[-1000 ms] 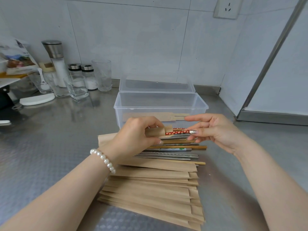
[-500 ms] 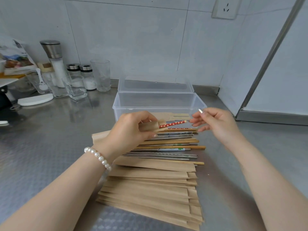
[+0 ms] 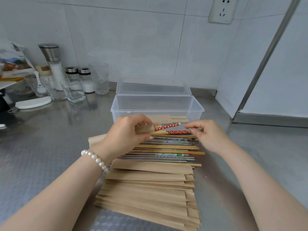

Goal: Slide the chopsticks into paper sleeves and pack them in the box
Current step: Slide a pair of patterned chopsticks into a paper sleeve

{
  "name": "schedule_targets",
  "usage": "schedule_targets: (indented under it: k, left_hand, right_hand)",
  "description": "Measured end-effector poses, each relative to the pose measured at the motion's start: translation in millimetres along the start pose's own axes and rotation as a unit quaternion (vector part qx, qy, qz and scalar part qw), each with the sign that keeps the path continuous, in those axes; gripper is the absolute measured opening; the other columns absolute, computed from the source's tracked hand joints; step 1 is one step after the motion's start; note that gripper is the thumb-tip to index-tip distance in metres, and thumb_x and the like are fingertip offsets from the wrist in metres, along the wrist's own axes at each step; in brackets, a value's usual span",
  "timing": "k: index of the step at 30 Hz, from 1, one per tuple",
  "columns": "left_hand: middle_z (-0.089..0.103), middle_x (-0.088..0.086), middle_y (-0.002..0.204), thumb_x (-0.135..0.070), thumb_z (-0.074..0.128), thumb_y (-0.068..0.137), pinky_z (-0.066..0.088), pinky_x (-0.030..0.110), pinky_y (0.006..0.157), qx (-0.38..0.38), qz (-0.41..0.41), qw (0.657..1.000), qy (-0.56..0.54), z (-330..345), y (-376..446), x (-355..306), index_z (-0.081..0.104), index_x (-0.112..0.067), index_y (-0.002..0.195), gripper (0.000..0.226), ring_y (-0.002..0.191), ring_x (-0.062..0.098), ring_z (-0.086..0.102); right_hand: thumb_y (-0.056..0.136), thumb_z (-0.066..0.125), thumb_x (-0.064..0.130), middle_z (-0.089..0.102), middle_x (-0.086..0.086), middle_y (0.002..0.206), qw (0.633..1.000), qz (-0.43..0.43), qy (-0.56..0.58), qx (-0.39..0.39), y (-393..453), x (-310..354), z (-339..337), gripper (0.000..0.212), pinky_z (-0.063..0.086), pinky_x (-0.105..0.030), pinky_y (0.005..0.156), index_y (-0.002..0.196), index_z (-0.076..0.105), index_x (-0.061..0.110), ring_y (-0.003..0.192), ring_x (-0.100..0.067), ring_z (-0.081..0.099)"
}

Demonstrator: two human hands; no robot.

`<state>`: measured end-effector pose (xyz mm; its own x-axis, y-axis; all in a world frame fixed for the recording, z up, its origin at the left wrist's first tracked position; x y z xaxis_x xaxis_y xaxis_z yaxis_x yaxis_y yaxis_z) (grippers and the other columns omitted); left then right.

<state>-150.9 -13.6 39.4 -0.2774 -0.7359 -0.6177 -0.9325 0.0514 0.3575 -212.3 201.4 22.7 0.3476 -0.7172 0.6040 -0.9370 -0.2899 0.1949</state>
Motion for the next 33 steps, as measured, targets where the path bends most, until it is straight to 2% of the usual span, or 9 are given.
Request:
schedule_targets:
  k: [4, 7, 11, 14, 17, 22, 25, 30, 33]
  left_hand:
    - [0.066, -0.002, 0.095, -0.022, 0.078, 0.070, 0.051, 0.037, 0.084, 0.011, 0.001, 1.000, 0.008, 2, 0, 1, 0.063, -0.026, 0.098, 0.032, 0.090, 0.016, 0.060]
    - [0.066, -0.002, 0.095, -0.022, 0.078, 0.070, 0.051, 0.037, 0.083, 0.015, 0.003, 1.000, 0.008, 3, 1, 1, 0.063, -0.028, 0.097, 0.031, 0.089, 0.016, 0.059]
    - [0.065, -0.003, 0.093, -0.022, 0.077, 0.070, 0.050, 0.035, 0.082, 0.018, 0.002, 1.000, 0.015, 4, 1, 1, 0.064, -0.027, 0.098, 0.032, 0.087, 0.015, 0.058]
    - [0.064, -0.005, 0.090, -0.022, 0.078, 0.069, 0.050, 0.036, 0.080, 0.022, 0.009, 1.000, 0.018, 6, 0, 0, 0.064, -0.027, 0.097, 0.032, 0.085, 0.015, 0.058]
    - [0.064, -0.007, 0.088, -0.023, 0.079, 0.069, 0.050, 0.035, 0.080, 0.031, 0.008, 0.999, 0.020, 8, -1, -1, 0.064, -0.027, 0.096, 0.031, 0.085, 0.015, 0.057]
    - [0.062, -0.009, 0.085, -0.023, 0.078, 0.070, 0.049, 0.032, 0.079, 0.047, 0.004, 0.999, 0.019, 12, -2, -2, 0.064, -0.027, 0.097, 0.031, 0.084, 0.013, 0.057]
    - [0.060, -0.011, 0.084, -0.023, 0.078, 0.069, 0.047, 0.028, 0.077, 0.051, 0.002, 0.998, 0.022, 13, -1, -1, 0.064, -0.027, 0.097, 0.032, 0.084, 0.013, 0.056]
    - [0.061, -0.010, 0.086, -0.024, 0.078, 0.069, 0.047, 0.028, 0.077, 0.055, -0.001, 0.998, 0.019, 13, -2, 2, 0.064, -0.029, 0.097, 0.032, 0.084, 0.013, 0.055]
    - [0.062, -0.008, 0.087, -0.025, 0.078, 0.069, 0.048, 0.030, 0.078, 0.055, 0.000, 0.998, 0.020, 13, -1, 3, 0.064, -0.028, 0.097, 0.032, 0.086, 0.014, 0.056]
  right_hand:
    - [0.095, 0.047, 0.014, 0.059, 0.010, 0.104, 0.997, -0.012, -0.051, 0.061, -1, 4, 14, 0.028, 0.036, -0.021, 0.086, 0.116, 0.065, 0.021, 0.097, -0.009, 0.050]
    - [0.094, 0.049, 0.012, 0.053, 0.021, 0.089, 0.998, -0.016, -0.053, 0.016, 1, 4, 7, 0.025, 0.033, -0.020, 0.081, 0.109, 0.067, 0.020, 0.089, -0.008, 0.047]
    - [0.091, 0.055, 0.013, 0.055, 0.005, 0.095, 0.997, -0.012, -0.074, 0.007, 3, -3, 8, 0.022, 0.033, -0.021, 0.080, 0.109, 0.068, 0.014, 0.090, -0.011, 0.048]
    - [0.090, 0.059, 0.023, 0.050, 0.004, 0.090, 0.995, 0.009, -0.096, 0.037, 6, -9, 15, 0.021, 0.034, -0.023, 0.075, 0.106, 0.068, 0.016, 0.087, -0.013, 0.048]
    - [0.088, 0.061, 0.027, 0.047, 0.007, 0.084, 0.993, 0.027, -0.082, 0.083, 9, -13, 18, 0.004, 0.037, -0.024, 0.072, 0.089, 0.063, 0.024, 0.082, -0.013, 0.049]
    - [0.089, 0.059, 0.024, 0.047, 0.006, 0.083, 0.981, 0.050, -0.071, 0.172, 5, -18, 25, 0.012, 0.034, -0.020, 0.061, 0.082, 0.050, 0.024, 0.070, -0.006, 0.042]
    - [0.090, 0.058, 0.019, 0.047, 0.006, 0.083, 0.989, 0.023, -0.053, 0.137, 5, -12, 25, 0.010, 0.033, -0.017, 0.060, 0.083, 0.052, 0.021, 0.072, -0.009, 0.042]
    - [0.089, 0.058, 0.015, 0.057, 0.002, 0.074, 0.992, 0.016, 0.120, 0.031, 3, -5, 2, 0.018, 0.036, -0.021, 0.063, 0.073, 0.060, 0.023, 0.069, -0.010, 0.047]
    - [0.092, 0.051, 0.010, 0.064, -0.004, 0.074, 0.944, 0.029, 0.322, -0.060, 3, -9, -17, 0.020, 0.040, -0.024, 0.061, 0.078, 0.063, 0.015, 0.068, -0.013, 0.053]
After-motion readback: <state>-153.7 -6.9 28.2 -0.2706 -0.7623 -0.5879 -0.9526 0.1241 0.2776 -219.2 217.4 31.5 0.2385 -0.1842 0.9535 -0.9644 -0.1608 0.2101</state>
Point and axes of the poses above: each hand's wrist, its own y-axis towards the middle knuckle, its own z-axis out of the palm, x = y × z, the point moved 6 cm from there along y, towards the middle knuckle
